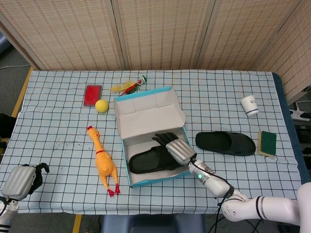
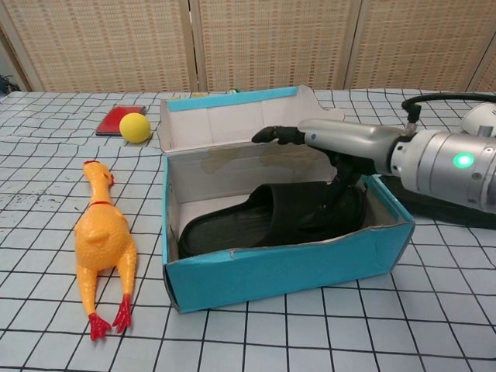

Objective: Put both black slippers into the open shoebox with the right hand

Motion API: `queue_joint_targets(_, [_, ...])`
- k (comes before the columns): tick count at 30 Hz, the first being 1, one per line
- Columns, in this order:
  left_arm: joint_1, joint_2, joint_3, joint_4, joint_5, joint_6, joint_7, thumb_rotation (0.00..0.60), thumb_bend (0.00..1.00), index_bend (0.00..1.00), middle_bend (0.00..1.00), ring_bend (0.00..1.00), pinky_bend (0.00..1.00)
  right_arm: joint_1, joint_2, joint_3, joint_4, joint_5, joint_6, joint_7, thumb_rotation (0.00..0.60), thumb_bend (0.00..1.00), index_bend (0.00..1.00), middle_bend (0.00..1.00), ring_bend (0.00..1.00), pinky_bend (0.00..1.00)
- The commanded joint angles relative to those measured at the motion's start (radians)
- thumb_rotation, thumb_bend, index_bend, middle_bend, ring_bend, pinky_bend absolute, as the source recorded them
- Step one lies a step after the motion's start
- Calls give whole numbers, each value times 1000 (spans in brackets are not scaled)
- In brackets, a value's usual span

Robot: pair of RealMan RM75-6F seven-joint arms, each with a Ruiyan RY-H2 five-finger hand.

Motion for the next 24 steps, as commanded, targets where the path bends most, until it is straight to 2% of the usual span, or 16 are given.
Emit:
queue_joint_targets(1, [-1,1,-1,-1,-2,-2,0,600,831,481,586,697,571,-24,40,3,-28,-31,46,-7,600,53,0,0,0,18])
queue_joint_targets(3, [0,2,0,-2,0,0,1,600,831,481,586,698,571,-57,51,6,-49,-45,119,-23,600,52,12,0,0,17])
queue_joint_targets(6, [3,3,1,-3,2,6,-1,600,831,482,586,697,571,-111,86,-18,-53,-85,228,-100,600,53,46,0,0,17])
queue_joint_targets(9, [3,3,2,-4,1,4,2,600,832,482,586,697,571,-162,115,-22,-47,-43,312,-202,600,52,4,0,0,16])
queue_joint_targets(11, [1,2,3,-5,3,1,5,600,832,481,586,697,571,-184,125,-16,-26,-6,333,-216,600,52,0,0,0,16])
queue_joint_targets(16, [-4,-3,4,-7,0,-10,19,600,831,481,586,698,571,-221,192,-23,33,94,236,-110,600,52,0,0,0,20])
queue_joint_targets(21, [-7,-8,4,-9,-9,-20,34,600,831,482,586,698,571,-246,232,-45,111,115,126,21,600,53,0,0,0,21])
queue_joint_targets(24, [-9,-10,4,-10,-15,-28,41,600,832,482,586,697,571,-252,226,-56,170,123,84,44,600,53,0,0,0,21])
